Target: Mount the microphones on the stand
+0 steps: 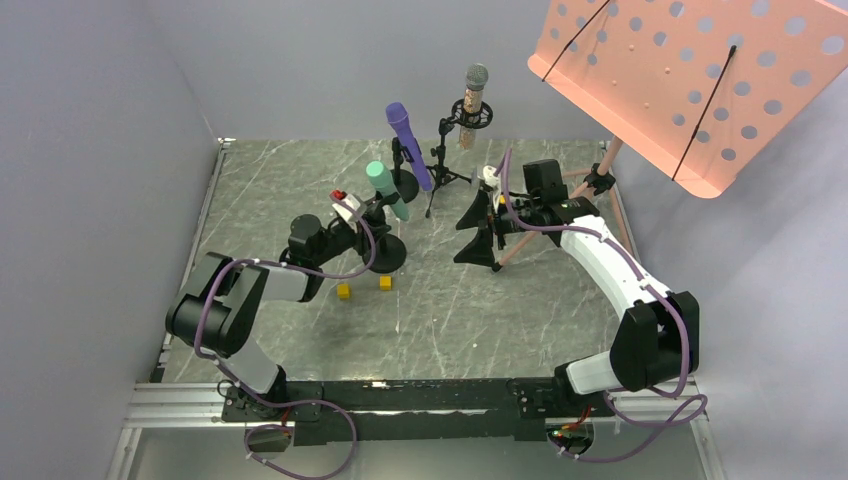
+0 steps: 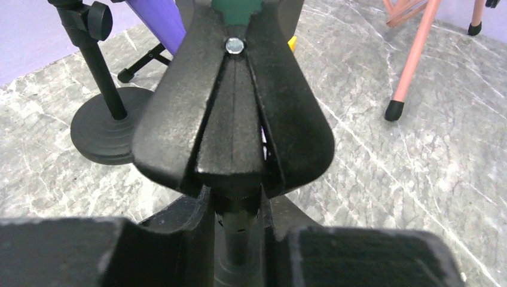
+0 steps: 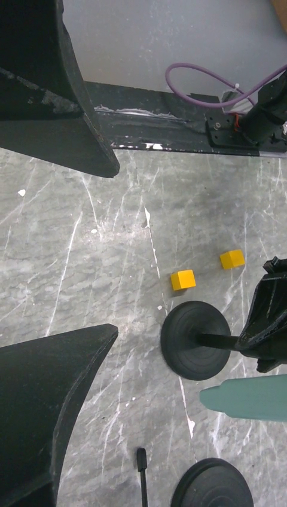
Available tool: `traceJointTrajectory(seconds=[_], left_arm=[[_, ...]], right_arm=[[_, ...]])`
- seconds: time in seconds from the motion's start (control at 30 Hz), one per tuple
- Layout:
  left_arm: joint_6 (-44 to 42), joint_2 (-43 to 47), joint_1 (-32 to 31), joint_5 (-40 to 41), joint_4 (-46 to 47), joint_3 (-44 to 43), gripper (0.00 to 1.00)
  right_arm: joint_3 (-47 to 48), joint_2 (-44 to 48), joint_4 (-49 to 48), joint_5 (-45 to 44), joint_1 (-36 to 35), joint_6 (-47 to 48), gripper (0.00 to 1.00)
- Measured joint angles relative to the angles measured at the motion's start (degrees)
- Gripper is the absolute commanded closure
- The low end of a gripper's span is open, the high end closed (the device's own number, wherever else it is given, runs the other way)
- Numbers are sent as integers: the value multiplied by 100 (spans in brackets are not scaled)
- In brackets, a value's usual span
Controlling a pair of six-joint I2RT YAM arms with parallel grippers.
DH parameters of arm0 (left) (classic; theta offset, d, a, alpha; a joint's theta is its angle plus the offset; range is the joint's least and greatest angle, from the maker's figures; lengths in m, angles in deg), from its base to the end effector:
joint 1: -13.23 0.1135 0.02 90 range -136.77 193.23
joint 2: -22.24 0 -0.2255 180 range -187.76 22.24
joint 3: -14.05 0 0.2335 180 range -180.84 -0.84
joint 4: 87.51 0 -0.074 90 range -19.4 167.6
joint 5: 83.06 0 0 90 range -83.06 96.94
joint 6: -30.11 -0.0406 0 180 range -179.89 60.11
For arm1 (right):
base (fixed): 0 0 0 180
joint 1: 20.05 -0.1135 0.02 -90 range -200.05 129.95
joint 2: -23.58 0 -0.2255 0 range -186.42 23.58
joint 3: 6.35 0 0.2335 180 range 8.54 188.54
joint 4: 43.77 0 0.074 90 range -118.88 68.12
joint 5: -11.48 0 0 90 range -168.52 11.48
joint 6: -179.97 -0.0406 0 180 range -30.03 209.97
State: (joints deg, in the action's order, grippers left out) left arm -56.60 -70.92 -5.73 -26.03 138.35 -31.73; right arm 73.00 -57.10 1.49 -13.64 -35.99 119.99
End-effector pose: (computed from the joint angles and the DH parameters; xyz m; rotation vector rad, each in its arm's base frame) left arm 0.2752 -0.1179 0.1640 0.6671 1.5045 -0.7563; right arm 0.2588 0.1121 0.2643 -1.2535 1.6527 1.1704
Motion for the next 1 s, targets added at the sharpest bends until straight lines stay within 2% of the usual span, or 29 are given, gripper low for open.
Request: traceJointTrajectory(seconds=[0.2, 0.4, 0.53, 0.73, 0.93, 1.0], left_arm=[[-81, 144, 160, -63, -332, -57, 100], [92, 87, 966, -203, -778, -625, 100], [195, -380, 1438, -229, -835, -1624, 100], [297, -1456, 1679, -225, -946, -3102, 100], [203, -2129, 1663, -162, -1499, -3753, 100], [162, -2236, 1663, -151, -1683, -3773, 96]], right_arm=[[7, 0, 4, 2, 55, 20, 0], [9, 0, 37, 4, 85, 74, 0], [20, 0, 72, 2, 127, 125, 0], [22, 0, 153, 0, 142, 199, 0], [129, -28, 323, 2, 173, 328, 0], [160, -61, 354, 2, 177, 356, 0]])
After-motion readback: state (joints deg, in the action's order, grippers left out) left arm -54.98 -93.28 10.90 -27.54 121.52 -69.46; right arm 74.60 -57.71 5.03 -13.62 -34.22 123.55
